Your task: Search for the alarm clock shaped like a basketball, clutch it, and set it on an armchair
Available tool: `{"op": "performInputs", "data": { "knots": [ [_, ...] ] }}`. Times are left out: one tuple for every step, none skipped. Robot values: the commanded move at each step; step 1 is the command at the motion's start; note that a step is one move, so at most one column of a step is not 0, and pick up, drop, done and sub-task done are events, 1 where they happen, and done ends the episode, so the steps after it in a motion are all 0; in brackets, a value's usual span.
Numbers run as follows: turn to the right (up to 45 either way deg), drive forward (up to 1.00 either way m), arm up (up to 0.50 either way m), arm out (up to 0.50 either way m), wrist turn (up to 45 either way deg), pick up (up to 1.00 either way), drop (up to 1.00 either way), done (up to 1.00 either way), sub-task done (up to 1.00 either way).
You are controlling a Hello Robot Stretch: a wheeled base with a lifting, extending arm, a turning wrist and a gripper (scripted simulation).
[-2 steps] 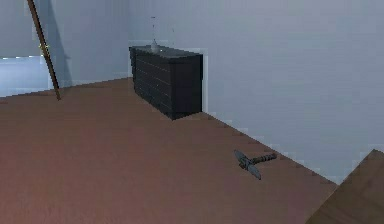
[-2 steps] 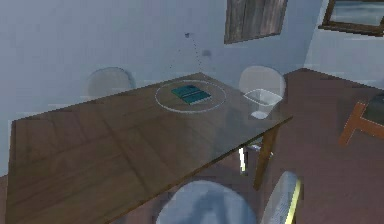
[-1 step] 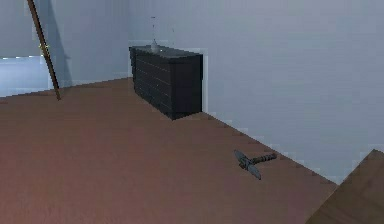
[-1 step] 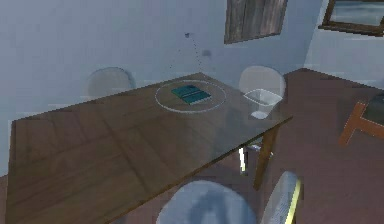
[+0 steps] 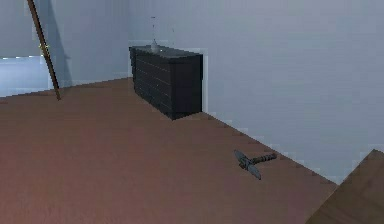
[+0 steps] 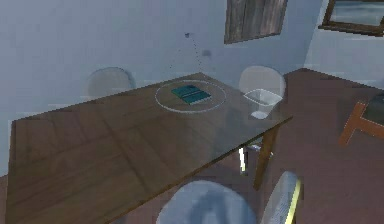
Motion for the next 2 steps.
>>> {"op": "performInputs", "data": {
  "knots": [
    [0.0,0.00,-0.46,0.00,0.0,0.00,0.00,0.00,0.00],
    [-45.0,0.00,0.00,0.00,0.0,0.00,0.00,0.00,0.00]
  ]
}}
